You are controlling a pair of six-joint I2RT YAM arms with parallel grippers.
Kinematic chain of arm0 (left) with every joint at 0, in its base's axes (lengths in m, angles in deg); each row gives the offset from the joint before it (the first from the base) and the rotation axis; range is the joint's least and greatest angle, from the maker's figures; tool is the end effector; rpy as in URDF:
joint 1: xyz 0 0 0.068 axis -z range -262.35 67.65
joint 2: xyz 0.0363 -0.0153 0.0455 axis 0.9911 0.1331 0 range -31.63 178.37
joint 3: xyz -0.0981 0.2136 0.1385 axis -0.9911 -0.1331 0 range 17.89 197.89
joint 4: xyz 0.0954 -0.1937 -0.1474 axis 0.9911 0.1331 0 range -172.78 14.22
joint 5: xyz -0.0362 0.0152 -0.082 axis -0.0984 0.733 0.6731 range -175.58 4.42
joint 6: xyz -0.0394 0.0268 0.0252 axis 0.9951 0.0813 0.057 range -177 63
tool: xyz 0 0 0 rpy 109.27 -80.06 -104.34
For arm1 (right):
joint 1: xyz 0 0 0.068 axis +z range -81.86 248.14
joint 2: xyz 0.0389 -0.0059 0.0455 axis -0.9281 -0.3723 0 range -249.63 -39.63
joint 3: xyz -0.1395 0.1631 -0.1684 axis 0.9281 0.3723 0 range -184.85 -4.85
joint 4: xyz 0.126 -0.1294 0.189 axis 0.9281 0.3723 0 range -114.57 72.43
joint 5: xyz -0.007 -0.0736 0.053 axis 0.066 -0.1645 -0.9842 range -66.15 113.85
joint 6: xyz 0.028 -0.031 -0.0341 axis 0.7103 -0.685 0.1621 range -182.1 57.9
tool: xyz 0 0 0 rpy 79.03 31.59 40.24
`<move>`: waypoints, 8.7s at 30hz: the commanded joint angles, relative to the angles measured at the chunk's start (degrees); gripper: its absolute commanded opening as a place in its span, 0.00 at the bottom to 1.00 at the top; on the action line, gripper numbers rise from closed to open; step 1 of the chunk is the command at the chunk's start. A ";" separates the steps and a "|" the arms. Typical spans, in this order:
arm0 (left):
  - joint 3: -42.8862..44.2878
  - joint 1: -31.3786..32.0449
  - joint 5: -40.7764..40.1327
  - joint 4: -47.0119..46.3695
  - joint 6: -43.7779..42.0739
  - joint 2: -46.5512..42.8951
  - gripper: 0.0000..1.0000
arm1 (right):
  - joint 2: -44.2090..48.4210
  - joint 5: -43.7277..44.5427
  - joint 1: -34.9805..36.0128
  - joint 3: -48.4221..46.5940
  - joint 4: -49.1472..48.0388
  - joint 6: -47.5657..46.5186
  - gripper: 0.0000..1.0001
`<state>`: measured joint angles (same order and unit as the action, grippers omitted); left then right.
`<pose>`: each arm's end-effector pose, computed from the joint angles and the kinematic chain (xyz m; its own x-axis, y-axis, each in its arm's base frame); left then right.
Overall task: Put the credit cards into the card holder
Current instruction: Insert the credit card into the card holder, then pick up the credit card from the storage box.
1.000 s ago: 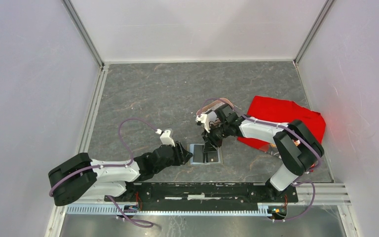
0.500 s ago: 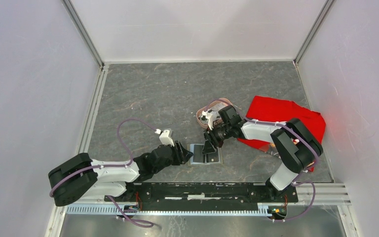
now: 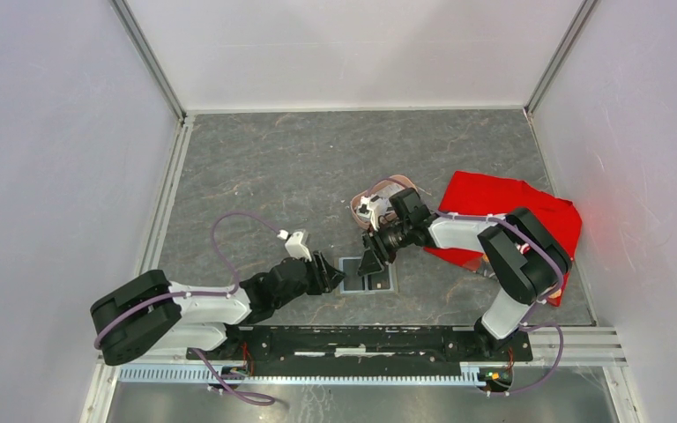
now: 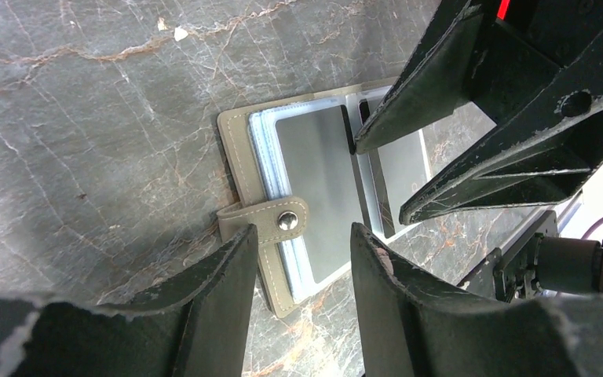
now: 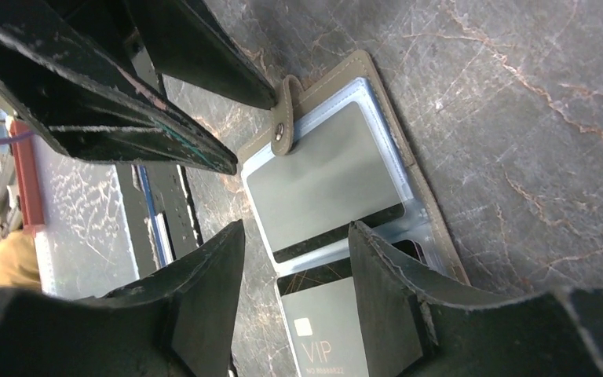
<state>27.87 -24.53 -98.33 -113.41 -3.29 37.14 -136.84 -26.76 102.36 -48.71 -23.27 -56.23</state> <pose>0.1125 -0.1638 0.1298 -0.7306 -0.3150 -0.6058 0.2246 0.7270 -0.6489 0.2353 0.1934 0.1359 -0.7452 -0.4283 -0.5111 -0.6538 0.3189 0.6861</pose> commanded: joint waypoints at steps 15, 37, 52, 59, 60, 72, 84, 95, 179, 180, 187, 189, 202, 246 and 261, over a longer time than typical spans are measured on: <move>-2.72 -0.46 4.99 8.05 -1.64 -36.10 1.00 | 17.70 -6.44 -2.49 -5.43 36.76 -65.18 0.64; 13.72 -6.81 17.68 12.26 -9.78 -10.98 1.00 | 31.00 -8.15 -21.97 6.04 36.55 -69.54 0.76; 21.73 -10.18 17.57 22.78 -5.63 -1.31 0.87 | 29.27 -6.43 -22.00 5.79 23.99 -49.45 0.71; 23.83 -10.20 13.90 27.56 -6.69 1.40 0.71 | 26.53 -5.47 -21.62 5.34 23.47 -48.45 0.69; 24.41 -10.19 13.68 28.55 -7.05 2.16 0.69 | 26.37 -5.46 -21.35 5.25 23.42 -48.35 0.69; 26.66 -10.19 12.93 29.80 -8.73 7.23 0.60 | 23.54 -0.42 -14.39 5.81 21.62 -47.74 0.68; 25.87 -10.19 14.53 27.81 -8.71 10.78 0.62 | 22.07 1.82 -12.92 5.36 22.43 -48.67 0.68; 26.13 -10.19 15.93 26.01 -9.06 13.25 0.61 | 21.52 2.18 -12.59 5.10 22.87 -49.10 0.68; 21.54 -7.58 37.58 -10.75 7.93 25.32 0.52 | 13.58 -1.86 -17.64 3.60 18.71 -32.89 0.00; 21.57 -7.55 37.73 -10.89 7.95 25.35 0.52 | 13.66 -1.82 -17.78 3.45 19.07 -33.38 0.00; 20.79 -7.71 35.02 -8.71 4.05 18.95 0.53 | 14.24 -2.15 -18.81 0.89 24.69 -40.87 0.04; 21.30 -7.75 31.90 -3.62 -1.05 14.96 0.53 | 14.92 -2.92 -19.09 -0.25 27.30 -44.55 0.09; 20.69 -8.84 9.75 7.57 -29.49 -9.13 1.00 | 18.06 1.69 -21.09 -10.98 27.45 -44.28 0.31; 19.12 -21.44 22.62 -14.08 -3.63 22.33 0.97 | -24.54 9.01 -17.18 -45.94 28.89 -17.95 0.57; 21.37 -21.44 25.43 -16.65 -1.90 28.21 0.93 | -26.32 2.70 -17.20 -45.11 28.59 -17.09 0.59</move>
<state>47.30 -45.75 -74.44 -126.68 -7.33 63.80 -162.19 -20.23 85.12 -93.25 5.89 -74.11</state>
